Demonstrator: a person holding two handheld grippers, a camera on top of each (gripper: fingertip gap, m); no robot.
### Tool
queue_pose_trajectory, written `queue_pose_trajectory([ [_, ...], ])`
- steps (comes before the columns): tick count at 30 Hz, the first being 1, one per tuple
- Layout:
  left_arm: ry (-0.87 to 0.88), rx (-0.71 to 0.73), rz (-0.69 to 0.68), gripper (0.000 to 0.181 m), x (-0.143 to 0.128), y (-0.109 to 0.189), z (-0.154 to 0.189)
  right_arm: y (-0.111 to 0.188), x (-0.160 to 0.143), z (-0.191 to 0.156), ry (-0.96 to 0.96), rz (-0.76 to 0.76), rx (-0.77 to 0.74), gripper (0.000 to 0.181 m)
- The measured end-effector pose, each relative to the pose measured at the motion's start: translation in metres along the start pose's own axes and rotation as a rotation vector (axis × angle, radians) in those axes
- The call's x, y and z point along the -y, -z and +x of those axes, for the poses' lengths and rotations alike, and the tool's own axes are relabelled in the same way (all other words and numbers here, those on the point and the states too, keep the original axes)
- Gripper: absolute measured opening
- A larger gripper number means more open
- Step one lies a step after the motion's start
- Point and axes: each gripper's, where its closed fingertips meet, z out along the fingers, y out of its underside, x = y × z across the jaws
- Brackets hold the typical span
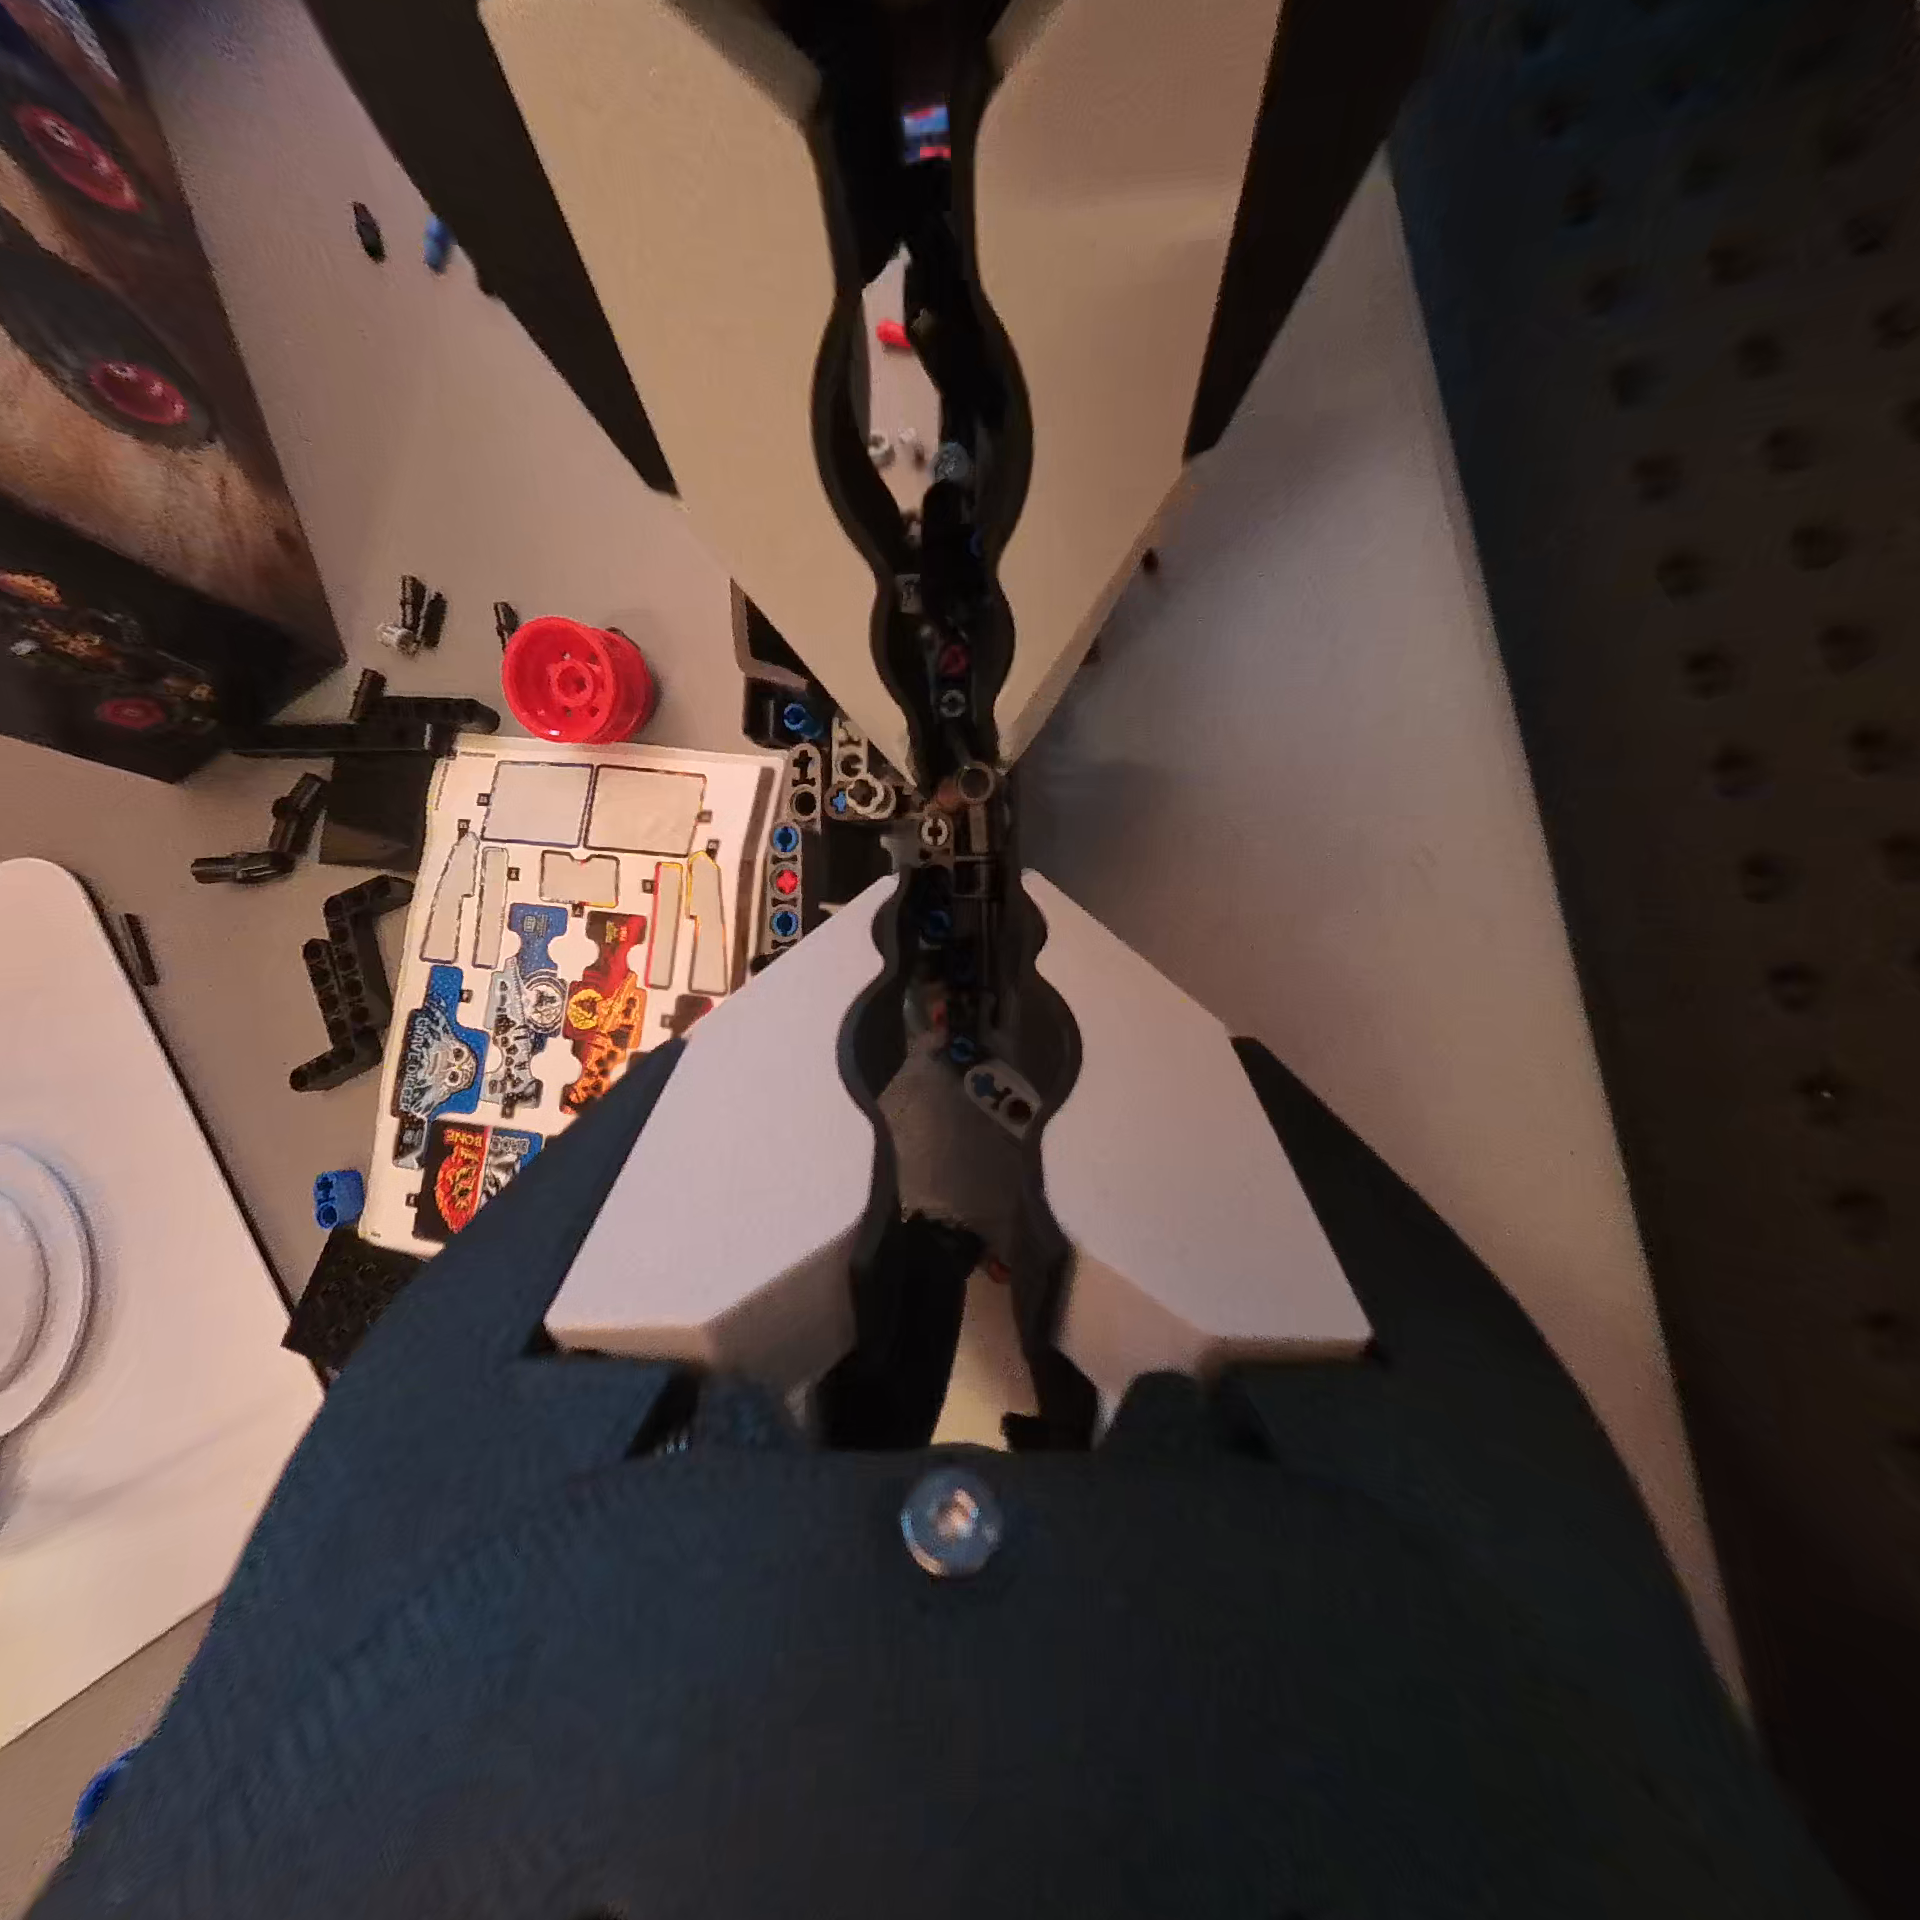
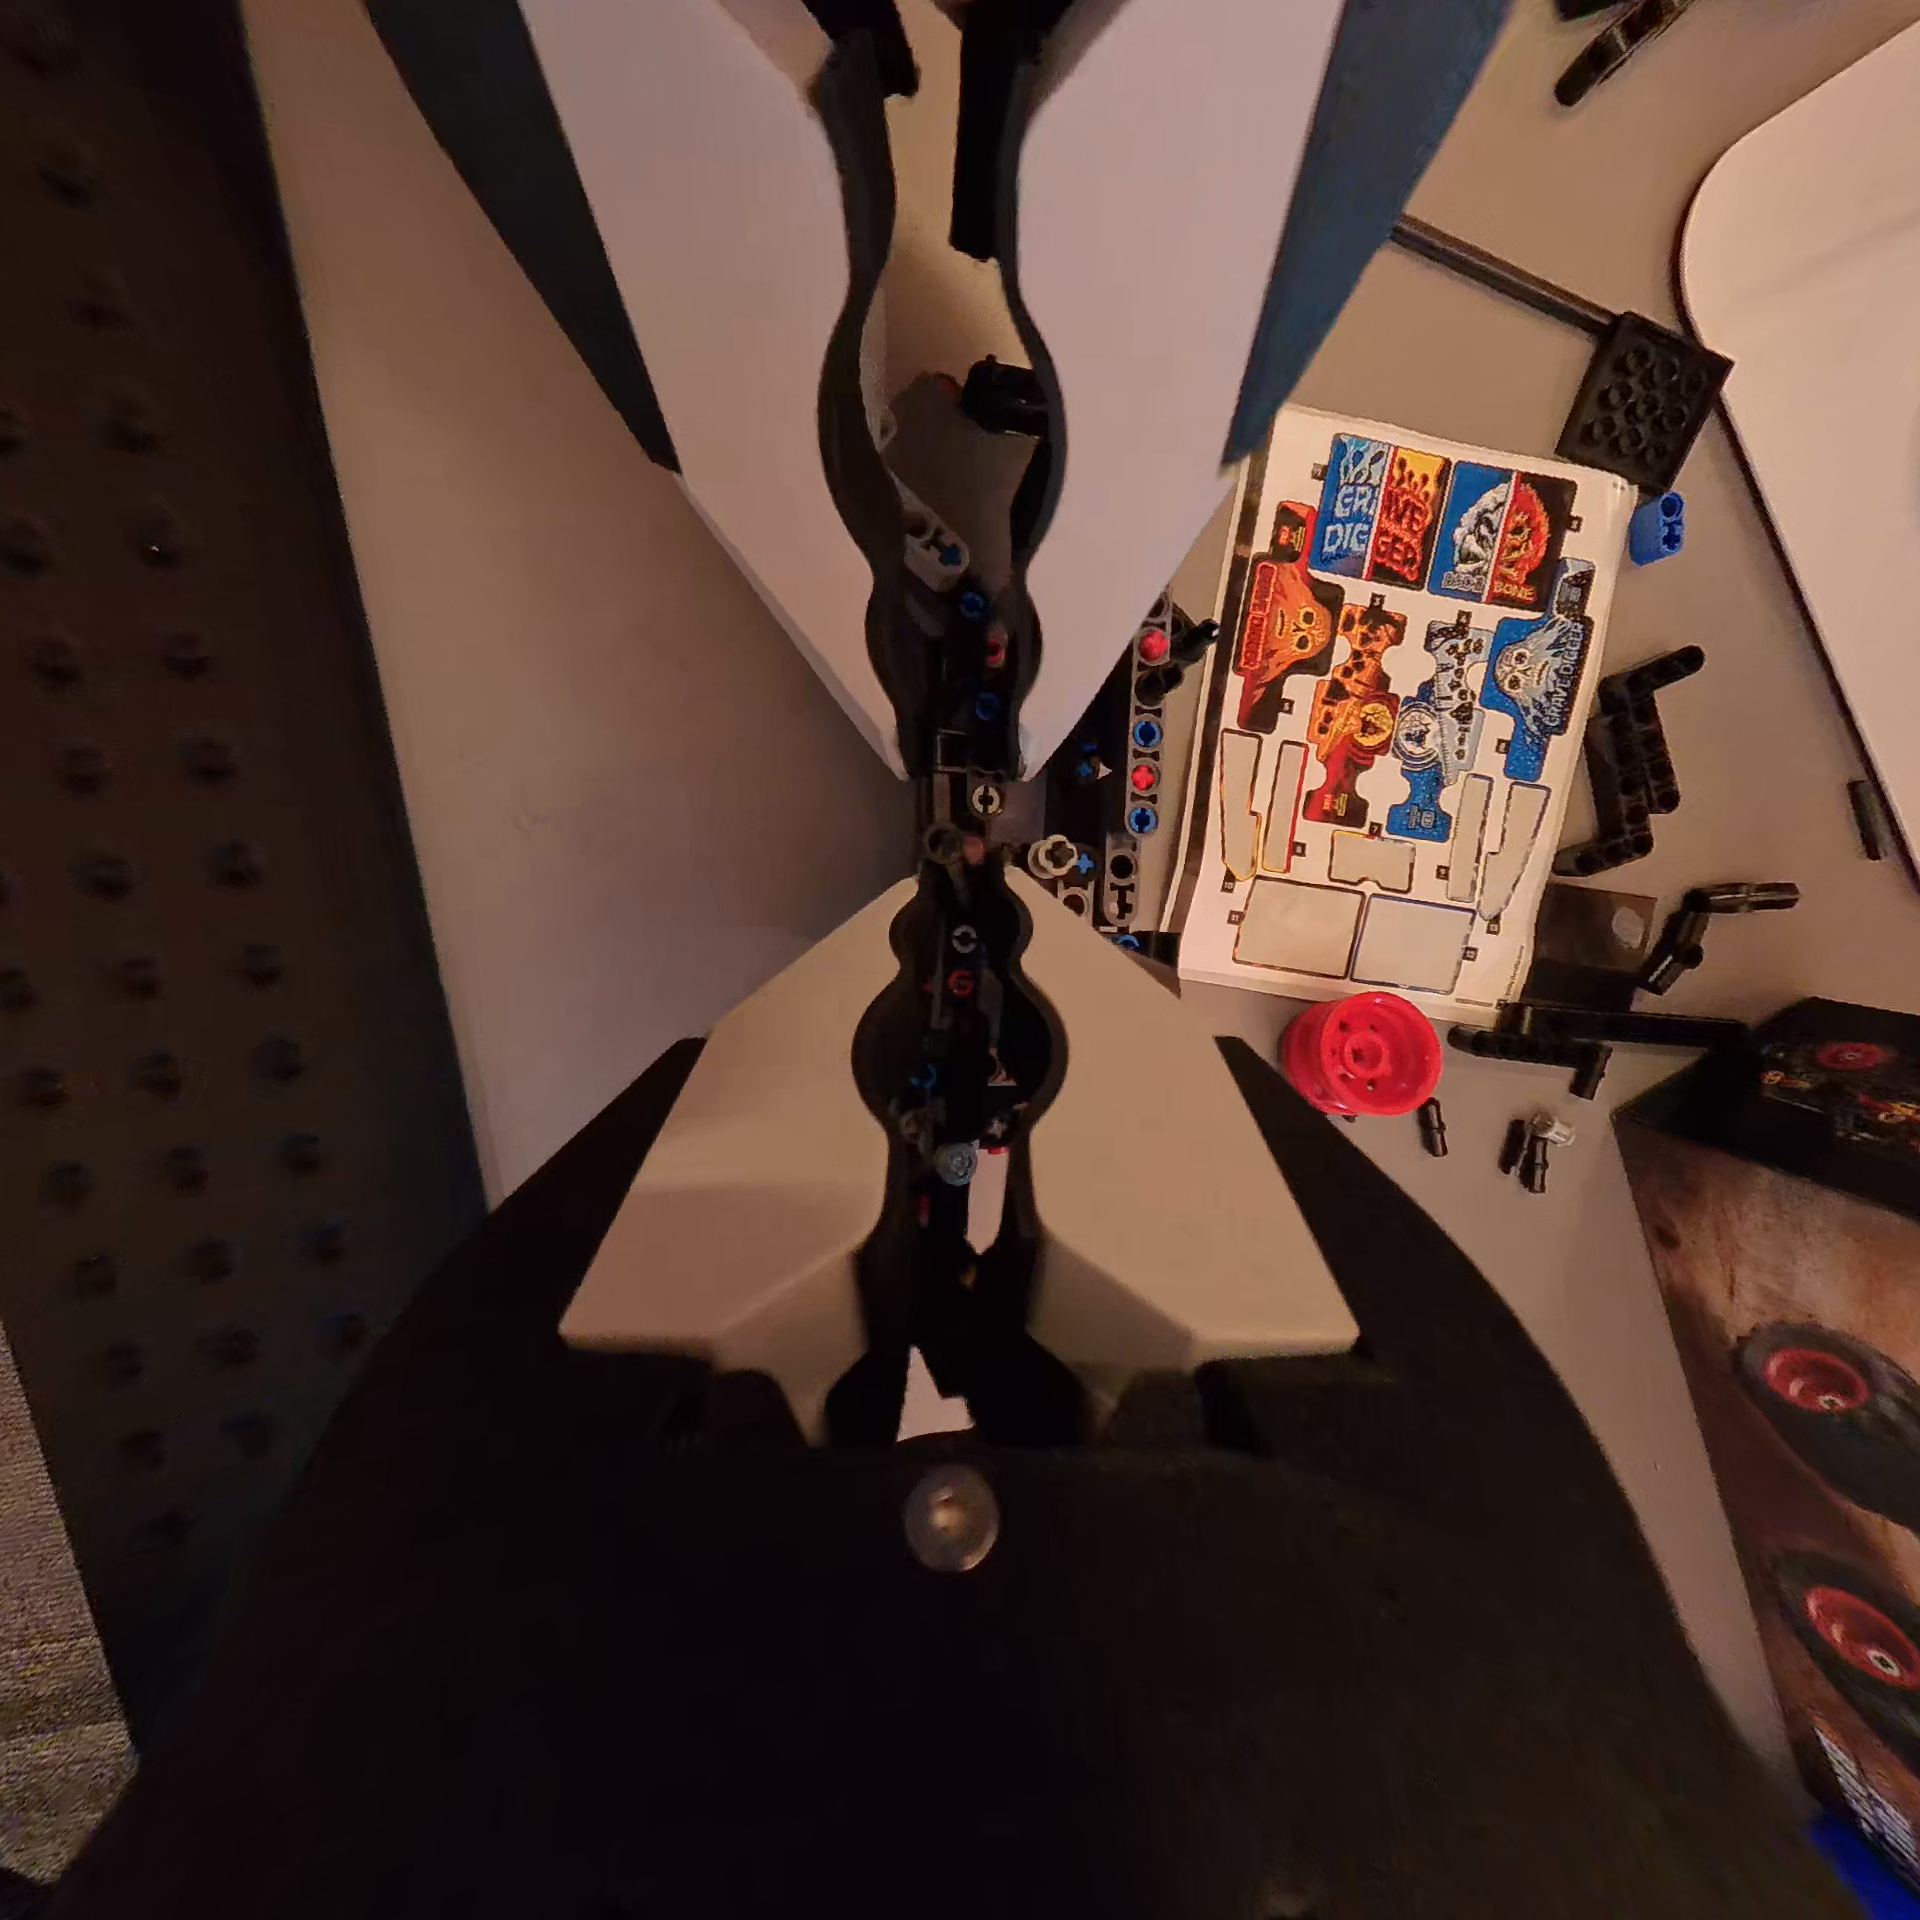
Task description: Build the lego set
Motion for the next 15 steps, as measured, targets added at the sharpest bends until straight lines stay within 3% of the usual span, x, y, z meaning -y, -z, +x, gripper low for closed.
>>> queue_pose_trajectory([
  [5, -0.077, 0.172, 0.021, 0.012, 0.0017, -0.0002, -0.0019, 0.0002, -0.0013, 0.0004, -0.010, 0.006, 0.006, 0.006],
  [13, -0.340, 0.371, -0.157, 0.011, 0.0006, 0.0032, -0.0019, -0.0002, -0.0007, -0.0018, -0.005, 0.009, 0.006, 0.006],
  [15, -0.314, 0.367, -0.148, 0.011, 0.0010, 0.0036, -0.0008, -0.0001, -0.0005, -0.0027, -0.004, 0.016, 0.010, 0.006],
])
